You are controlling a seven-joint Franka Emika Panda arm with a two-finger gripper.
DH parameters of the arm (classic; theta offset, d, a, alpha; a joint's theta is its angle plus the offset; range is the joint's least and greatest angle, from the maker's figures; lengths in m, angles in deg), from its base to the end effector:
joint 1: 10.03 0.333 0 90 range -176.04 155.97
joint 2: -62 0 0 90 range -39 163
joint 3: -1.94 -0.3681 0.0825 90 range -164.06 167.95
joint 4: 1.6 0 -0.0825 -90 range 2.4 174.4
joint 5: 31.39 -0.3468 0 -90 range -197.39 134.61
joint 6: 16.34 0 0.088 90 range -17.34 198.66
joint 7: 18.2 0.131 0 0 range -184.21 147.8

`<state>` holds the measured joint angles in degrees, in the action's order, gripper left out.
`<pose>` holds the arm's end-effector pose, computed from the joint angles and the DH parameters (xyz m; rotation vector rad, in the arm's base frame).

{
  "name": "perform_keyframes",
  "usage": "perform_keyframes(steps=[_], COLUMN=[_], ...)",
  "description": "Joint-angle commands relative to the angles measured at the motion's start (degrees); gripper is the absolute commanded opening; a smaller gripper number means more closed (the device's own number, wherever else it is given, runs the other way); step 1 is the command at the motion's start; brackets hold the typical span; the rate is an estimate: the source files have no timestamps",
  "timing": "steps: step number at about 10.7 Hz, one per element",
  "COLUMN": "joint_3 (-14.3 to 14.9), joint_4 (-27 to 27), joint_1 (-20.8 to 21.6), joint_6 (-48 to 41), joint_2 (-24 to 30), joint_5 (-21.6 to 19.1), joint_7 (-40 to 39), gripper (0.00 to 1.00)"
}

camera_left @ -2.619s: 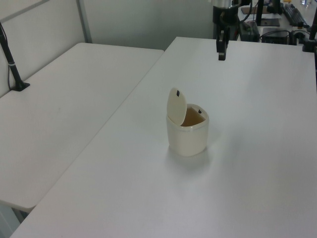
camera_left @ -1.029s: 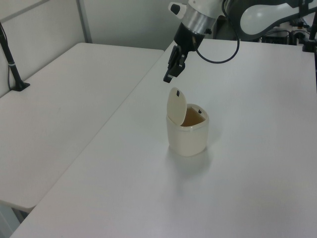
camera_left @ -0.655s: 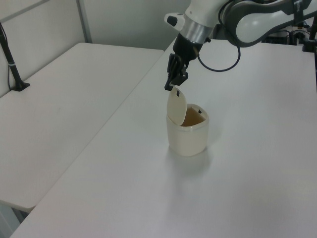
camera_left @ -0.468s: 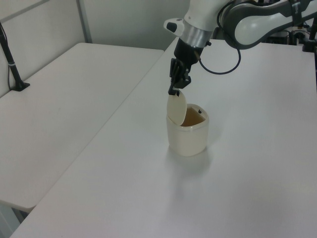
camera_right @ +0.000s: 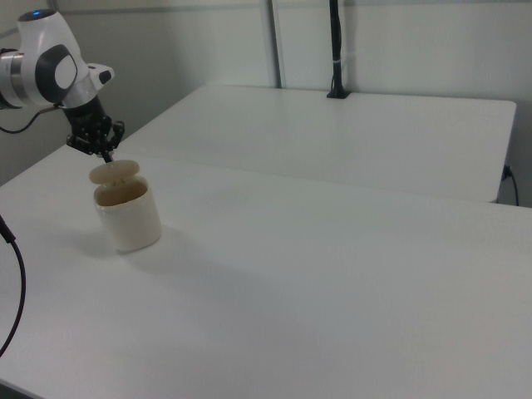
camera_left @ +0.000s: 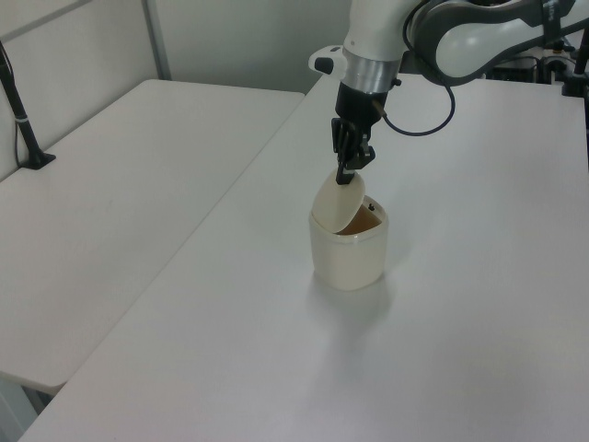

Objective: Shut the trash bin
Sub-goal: 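Push the lid over and down onto the bin rim with the gripper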

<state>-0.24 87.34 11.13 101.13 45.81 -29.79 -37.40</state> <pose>0.6008 0.2535 0.5436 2.8990 1.1411 0.3378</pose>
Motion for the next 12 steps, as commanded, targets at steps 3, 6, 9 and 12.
perform_keyframes(steps=[3,6,9,12], joint_3=[0.69,1.04,1.04,1.04], joint_4=[1.06,1.32,1.32,2.46], joint_1=[-0.16,-0.68,-1.47,-1.39], joint_6=[-6.36,-6.91,-6.29,-6.47], joint_2=[0.11,-0.94,-2.53,-3.58], joint_5=[0.43,1.21,1.48,1.92], joint_7=[-1.63,-1.54,-1.54,-1.72], gripper=[0.00,0.00,0.00,0.00])
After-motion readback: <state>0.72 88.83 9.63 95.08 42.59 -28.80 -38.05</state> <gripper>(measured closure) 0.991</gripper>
